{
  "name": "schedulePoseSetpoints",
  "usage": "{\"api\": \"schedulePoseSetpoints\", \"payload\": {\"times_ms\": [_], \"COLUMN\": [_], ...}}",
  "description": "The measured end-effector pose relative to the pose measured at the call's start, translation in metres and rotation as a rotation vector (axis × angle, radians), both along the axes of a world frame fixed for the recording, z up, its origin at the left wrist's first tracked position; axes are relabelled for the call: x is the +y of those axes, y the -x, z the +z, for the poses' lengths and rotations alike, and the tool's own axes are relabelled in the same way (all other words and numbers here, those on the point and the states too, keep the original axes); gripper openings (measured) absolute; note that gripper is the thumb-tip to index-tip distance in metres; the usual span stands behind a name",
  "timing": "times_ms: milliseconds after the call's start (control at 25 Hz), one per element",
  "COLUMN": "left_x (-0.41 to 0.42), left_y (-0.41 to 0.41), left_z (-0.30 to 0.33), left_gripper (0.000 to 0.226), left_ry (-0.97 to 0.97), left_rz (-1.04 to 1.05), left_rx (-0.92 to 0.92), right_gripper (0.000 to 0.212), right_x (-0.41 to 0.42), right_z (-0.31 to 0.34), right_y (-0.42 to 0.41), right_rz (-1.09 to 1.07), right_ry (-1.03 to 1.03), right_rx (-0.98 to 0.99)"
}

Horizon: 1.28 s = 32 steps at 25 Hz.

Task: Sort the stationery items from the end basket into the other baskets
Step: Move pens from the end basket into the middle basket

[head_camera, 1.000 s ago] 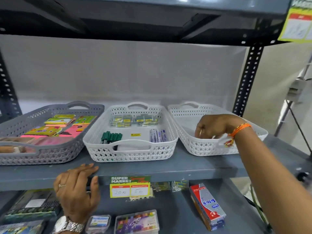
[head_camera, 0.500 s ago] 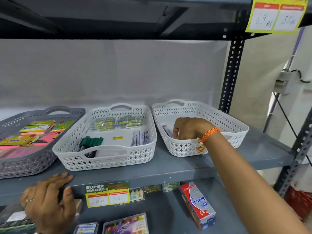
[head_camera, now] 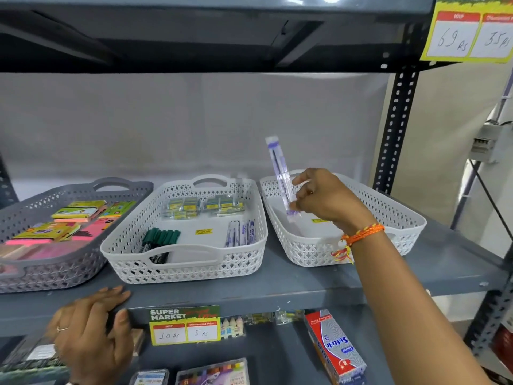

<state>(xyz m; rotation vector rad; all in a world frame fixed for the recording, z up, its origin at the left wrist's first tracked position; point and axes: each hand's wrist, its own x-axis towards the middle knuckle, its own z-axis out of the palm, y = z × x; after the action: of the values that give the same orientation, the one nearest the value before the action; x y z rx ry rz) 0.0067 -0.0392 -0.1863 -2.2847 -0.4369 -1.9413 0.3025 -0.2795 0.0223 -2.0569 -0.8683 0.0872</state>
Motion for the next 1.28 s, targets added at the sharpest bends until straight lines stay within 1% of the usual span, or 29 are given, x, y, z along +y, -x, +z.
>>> {"api": "schedulePoseSetpoints", "payload": {"times_ms": [80, 200, 280, 480, 560, 600, 720, 840, 880, 920, 1000, 1080, 1160, 1200, 1240, 1280], "left_x": [-0.001, -0.002, -0.003, -0.005, -0.006, -0.006, -0.006, -0.009, -0.01, -0.01, -0.01, -0.015, -0.026, -0.028, -0.025, -0.021], "left_y": [0.0, 0.001, 0.001, 0.005, 0.007, 0.009, 0.018, 0.026, 0.028, 0.03, 0.035, 0.041, 0.047, 0.048, 0.047, 0.043], "left_z": [0.002, 0.003, 0.004, 0.008, 0.008, 0.008, 0.01, 0.013, 0.015, 0.016, 0.019, 0.024, 0.047, 0.068, 0.094, 0.123], "left_gripper": [0.034, 0.034, 0.033, 0.035, 0.037, 0.037, 0.035, 0.035, 0.036, 0.037, 0.04, 0.04, 0.035, 0.032, 0.029, 0.027], "left_ry": [-0.015, -0.034, -0.05, -0.024, -0.005, 0.005, 0.033, 0.069, 0.083, 0.098, 0.135, 0.174, 0.211, 0.233, 0.256, 0.269], "left_rz": [0.009, 0.032, 0.04, 0.044, 0.052, 0.054, 0.035, 0.025, 0.021, 0.014, -0.015, -0.074, -0.119, -0.123, -0.123, -0.134], "left_rx": [0.003, 0.003, 0.011, 0.036, 0.064, 0.081, 0.139, 0.202, 0.222, 0.246, 0.289, 0.27, 0.125, 0.041, -0.015, -0.014], "right_gripper": [0.044, 0.039, 0.039, 0.049, 0.043, 0.036, 0.013, 0.011, 0.013, 0.02, 0.033, 0.033, 0.029, 0.028, 0.029, 0.029], "right_x": [0.003, 0.01, 0.013, 0.031, 0.043, 0.05, 0.068, 0.079, 0.082, 0.084, 0.088, 0.089, 0.087, 0.089, 0.092, 0.098], "right_z": [0.004, 0.009, 0.01, 0.014, 0.015, 0.014, 0.01, 0.009, 0.008, 0.006, 0.005, 0.007, 0.016, 0.023, 0.029, 0.034], "right_y": [0.009, 0.023, 0.03, 0.049, 0.055, 0.058, 0.066, 0.078, 0.08, 0.081, 0.083, 0.085, 0.081, 0.077, 0.072, 0.066], "right_rz": [0.058, 0.155, 0.192, 0.239, 0.248, 0.244, 0.231, 0.253, 0.241, 0.23, 0.237, 0.263, 0.276, 0.273, 0.262, 0.243], "right_ry": [-0.141, -0.234, -0.245, -0.235, -0.15, -0.07, 0.266, 0.574, 0.64, 0.691, 0.783, 0.857, 0.877, 0.862, 0.831, 0.789], "right_rx": [0.046, 0.101, 0.122, 0.179, 0.133, 0.068, -0.199, -0.335, -0.364, -0.385, -0.431, -0.452, -0.426, -0.411, -0.405, -0.409]}}
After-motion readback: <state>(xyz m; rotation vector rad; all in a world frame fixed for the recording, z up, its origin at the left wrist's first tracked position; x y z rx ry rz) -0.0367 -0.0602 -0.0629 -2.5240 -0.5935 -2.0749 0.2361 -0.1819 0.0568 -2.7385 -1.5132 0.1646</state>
